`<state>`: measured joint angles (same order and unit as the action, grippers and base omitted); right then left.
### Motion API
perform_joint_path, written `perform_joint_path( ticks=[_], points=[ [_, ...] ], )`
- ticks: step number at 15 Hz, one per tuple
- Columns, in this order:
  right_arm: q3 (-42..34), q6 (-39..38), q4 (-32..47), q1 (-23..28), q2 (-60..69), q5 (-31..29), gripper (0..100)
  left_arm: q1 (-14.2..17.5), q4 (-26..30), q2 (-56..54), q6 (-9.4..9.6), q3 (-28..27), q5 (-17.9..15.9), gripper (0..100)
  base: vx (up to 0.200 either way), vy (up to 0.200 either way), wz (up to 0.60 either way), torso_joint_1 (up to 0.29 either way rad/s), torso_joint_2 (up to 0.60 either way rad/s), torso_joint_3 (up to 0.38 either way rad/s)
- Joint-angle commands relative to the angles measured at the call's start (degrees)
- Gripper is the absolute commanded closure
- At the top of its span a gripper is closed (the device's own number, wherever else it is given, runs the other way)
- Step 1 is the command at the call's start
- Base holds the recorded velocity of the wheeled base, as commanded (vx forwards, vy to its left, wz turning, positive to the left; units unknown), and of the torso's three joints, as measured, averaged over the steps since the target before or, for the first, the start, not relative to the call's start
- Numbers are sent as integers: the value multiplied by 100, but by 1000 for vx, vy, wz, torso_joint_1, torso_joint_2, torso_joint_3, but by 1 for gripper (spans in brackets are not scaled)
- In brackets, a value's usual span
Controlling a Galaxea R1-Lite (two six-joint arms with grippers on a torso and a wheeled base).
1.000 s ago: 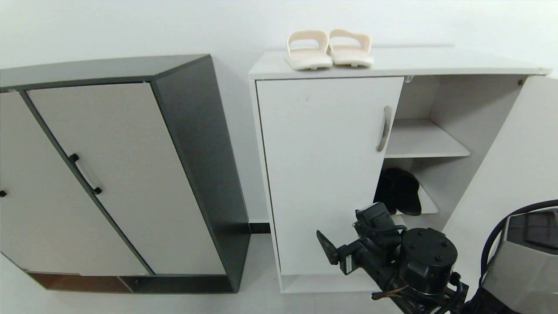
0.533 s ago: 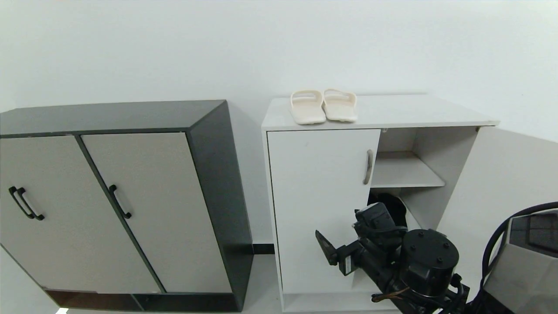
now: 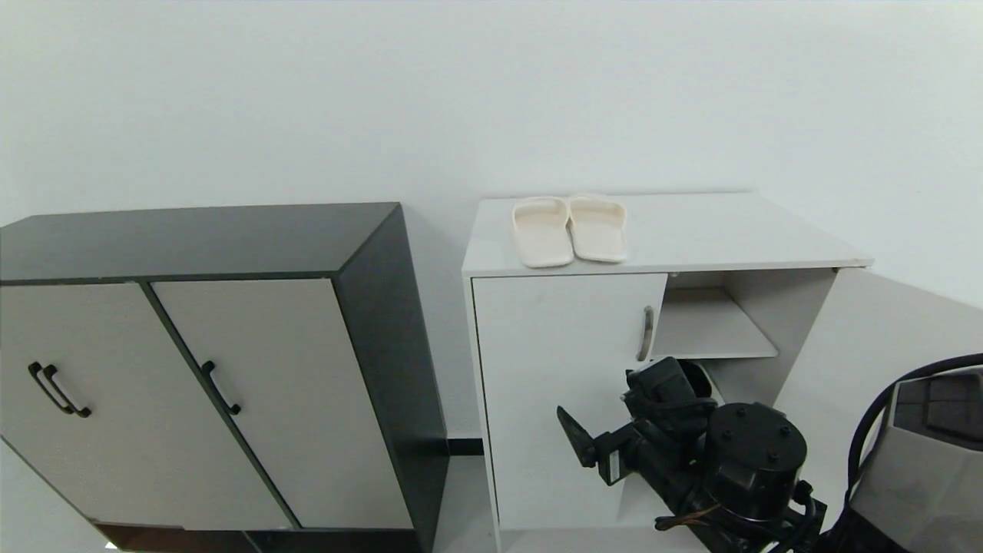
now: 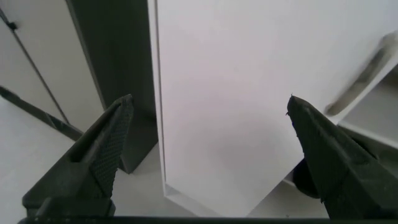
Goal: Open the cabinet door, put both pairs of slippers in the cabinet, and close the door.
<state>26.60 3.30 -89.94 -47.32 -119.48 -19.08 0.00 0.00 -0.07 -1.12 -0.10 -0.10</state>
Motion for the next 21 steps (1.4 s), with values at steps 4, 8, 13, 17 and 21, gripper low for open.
perform_joint_path(
  ticks=[4,8,13,17,21],
  points=[
    [-67,4,-6,-5,-5,9,0,0,0,7,-2,1,1,100,0,0,0,262,-522,-259],
    [-85,4,-6,-5,4,9,0,0,0,7,-2,1,1,100,0,0,0,284,-552,-282],
    [-76,-5,-6,-14,4,97,0,0,0,7,-2,1,1,100,0,0,360,294,-584,-292],
    [65,109,-6,-14,241,9,0,0,0,7,-2,1,1,100,0,0,0,54,-113,-49],
    [-23,12,284,83,540,62,0,0,0,7,-2,1,1,100,0,0,0,0,0,0]
  ],
)
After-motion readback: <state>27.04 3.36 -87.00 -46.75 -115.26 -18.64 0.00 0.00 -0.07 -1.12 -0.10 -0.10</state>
